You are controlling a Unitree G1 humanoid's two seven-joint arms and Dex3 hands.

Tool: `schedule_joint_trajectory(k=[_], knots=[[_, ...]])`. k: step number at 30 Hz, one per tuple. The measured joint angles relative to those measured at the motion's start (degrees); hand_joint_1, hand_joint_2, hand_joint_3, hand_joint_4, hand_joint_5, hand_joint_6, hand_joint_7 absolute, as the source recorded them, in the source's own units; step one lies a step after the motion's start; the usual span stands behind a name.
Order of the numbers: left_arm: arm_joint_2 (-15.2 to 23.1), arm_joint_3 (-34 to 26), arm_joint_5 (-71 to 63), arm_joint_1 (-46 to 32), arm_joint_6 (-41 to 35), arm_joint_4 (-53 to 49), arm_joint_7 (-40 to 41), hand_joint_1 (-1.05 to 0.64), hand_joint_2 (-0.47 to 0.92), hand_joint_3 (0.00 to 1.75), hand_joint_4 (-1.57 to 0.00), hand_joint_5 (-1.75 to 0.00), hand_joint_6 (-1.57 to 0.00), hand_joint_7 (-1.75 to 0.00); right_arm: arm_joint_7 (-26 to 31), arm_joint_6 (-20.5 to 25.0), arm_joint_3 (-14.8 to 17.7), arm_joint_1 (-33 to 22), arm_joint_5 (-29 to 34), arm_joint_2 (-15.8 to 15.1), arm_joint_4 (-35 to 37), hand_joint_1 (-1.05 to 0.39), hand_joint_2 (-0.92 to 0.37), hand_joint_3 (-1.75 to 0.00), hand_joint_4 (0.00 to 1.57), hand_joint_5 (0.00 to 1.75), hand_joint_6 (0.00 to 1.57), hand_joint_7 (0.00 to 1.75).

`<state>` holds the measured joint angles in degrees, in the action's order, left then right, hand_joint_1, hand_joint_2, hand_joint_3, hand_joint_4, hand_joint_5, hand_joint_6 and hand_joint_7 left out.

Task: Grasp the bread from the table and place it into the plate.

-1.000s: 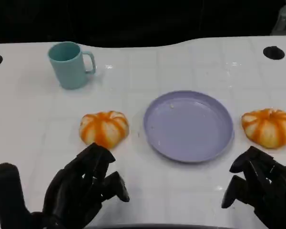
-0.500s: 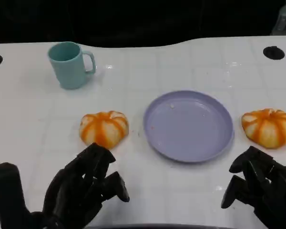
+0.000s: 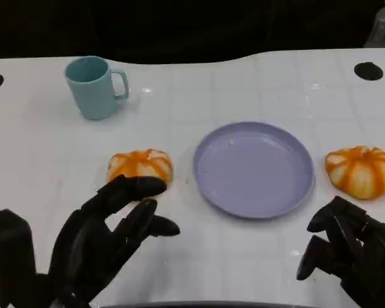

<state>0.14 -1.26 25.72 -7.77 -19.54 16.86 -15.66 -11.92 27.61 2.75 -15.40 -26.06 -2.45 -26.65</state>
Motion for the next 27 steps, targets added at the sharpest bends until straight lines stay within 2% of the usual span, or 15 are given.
schedule_joint_trajectory(k=[4,9,11,12,16,27], knots=[[5.33,4.01,-11.10,1.82,8.32,-1.81,-1.88,-0.60,0.92,0.10,-0.11,-0.88,-0.38,-0.26,0.00,0.07,0.04,0.43,-0.02,0.00,0.01,-0.49,-0.92,-0.37,0.65,1.75,0.50,1.61],[12.42,6.79,-24.85,4.85,14.73,-1.78,-1.93,-0.48,0.89,0.01,-0.01,-0.73,-0.35,-0.10,0.01,0.08,0.04,0.74,-0.01,0.00,0.02,-0.48,-0.92,-0.37,0.65,1.75,0.50,1.61],[14.28,7.66,-29.69,6.23,16.47,-1.83,-1.42,-0.44,0.86,0.00,0.00,-0.69,-0.35,-0.08,0.01,0.08,0.03,0.82,0.00,0.00,0.03,-0.49,-0.92,-0.37,0.65,1.75,0.50,1.62],[14.86,7.83,-31.77,6.91,17.60,-1.86,-0.88,-0.43,0.85,0.00,0.00,-0.59,-0.32,-0.06,0.01,0.08,0.02,0.91,0.00,0.00,0.04,-0.48,-0.92,-0.36,0.65,1.75,0.50,1.62],[16.74,8.85,-39.32,9.96,22.00,-3.58,0.82,-0.41,0.84,0.00,0.00,-0.42,-0.27,-0.03,0.01,0.08,0.08,0.98,0.00,0.00,0.23,-0.49,-0.92,-0.35,0.64,1.75,0.49,1.62],[22.22,14.30,-62.34,16.01,23.15,-5.32,3.36,-0.40,0.79,0.00,0.00,-0.24,-0.23,-0.01,0.03,0.14,0.47,1.22,-0.06,0.01,0.61,-0.49,-0.92,-0.33,0.64,1.75,0.50,1.61]])
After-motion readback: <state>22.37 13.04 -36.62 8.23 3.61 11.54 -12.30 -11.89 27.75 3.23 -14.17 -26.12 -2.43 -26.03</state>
